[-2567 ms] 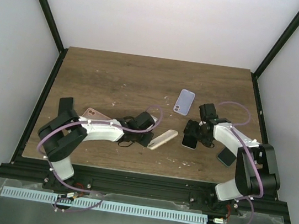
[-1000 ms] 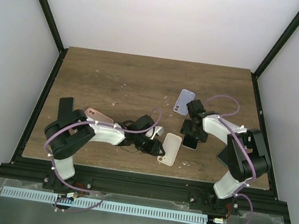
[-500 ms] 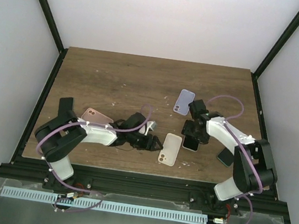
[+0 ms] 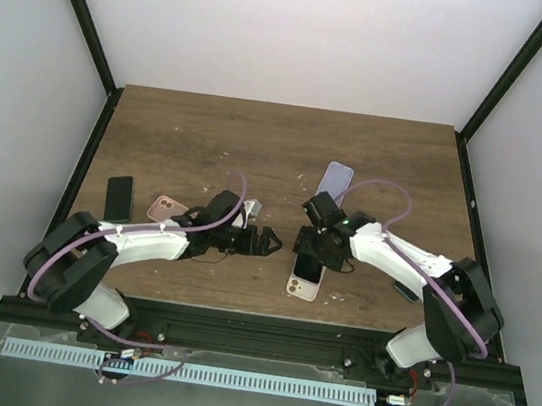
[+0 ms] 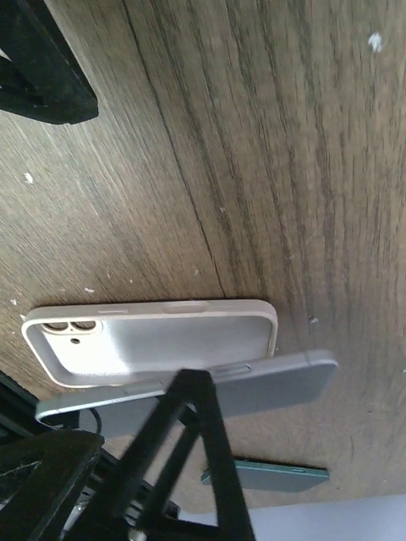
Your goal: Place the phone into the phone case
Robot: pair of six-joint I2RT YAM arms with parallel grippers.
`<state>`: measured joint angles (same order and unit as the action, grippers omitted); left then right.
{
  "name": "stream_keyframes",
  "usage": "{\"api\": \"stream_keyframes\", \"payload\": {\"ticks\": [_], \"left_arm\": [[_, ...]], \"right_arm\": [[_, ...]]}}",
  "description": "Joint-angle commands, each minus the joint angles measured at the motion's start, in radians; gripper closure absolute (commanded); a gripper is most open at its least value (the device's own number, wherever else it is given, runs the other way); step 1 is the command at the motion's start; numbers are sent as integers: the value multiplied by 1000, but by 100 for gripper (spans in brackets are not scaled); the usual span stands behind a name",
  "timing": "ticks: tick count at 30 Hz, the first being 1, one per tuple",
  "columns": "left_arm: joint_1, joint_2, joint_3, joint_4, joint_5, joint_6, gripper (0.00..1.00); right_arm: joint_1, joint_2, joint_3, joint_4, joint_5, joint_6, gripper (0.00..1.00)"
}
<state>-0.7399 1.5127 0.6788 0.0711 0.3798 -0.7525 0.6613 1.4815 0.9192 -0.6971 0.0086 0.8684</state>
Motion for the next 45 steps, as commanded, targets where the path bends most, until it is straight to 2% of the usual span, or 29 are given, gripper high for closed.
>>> {"api": "stream_keyframes", "payload": {"ticks": [1,8,20,32,38,42,45], "left_arm": [[3,-64,-36,-64,-76,23,0],[2,-86,-41,-99,-93,38,2],[4,-38,-36,-58,-44,30,6],[3,-24,-35,-47,-5,30,10],[1,-13,-36,-41,3,36,15],[-6,0,-29,-19,19,42,20],[-19,20,-1,-36,15,55,23]], "right_arm": [[80,46,17,56,-8,125,31],[123,72,-8,51,30,178,30],[126,14,-47,41,62,204,30],[127,29,-80,56,91,241,29],[131,13,-60,28,96,254,17],[131,-23,-51,-2,118,227,5],[129,-49,-46,-18,140,187,2]]}}
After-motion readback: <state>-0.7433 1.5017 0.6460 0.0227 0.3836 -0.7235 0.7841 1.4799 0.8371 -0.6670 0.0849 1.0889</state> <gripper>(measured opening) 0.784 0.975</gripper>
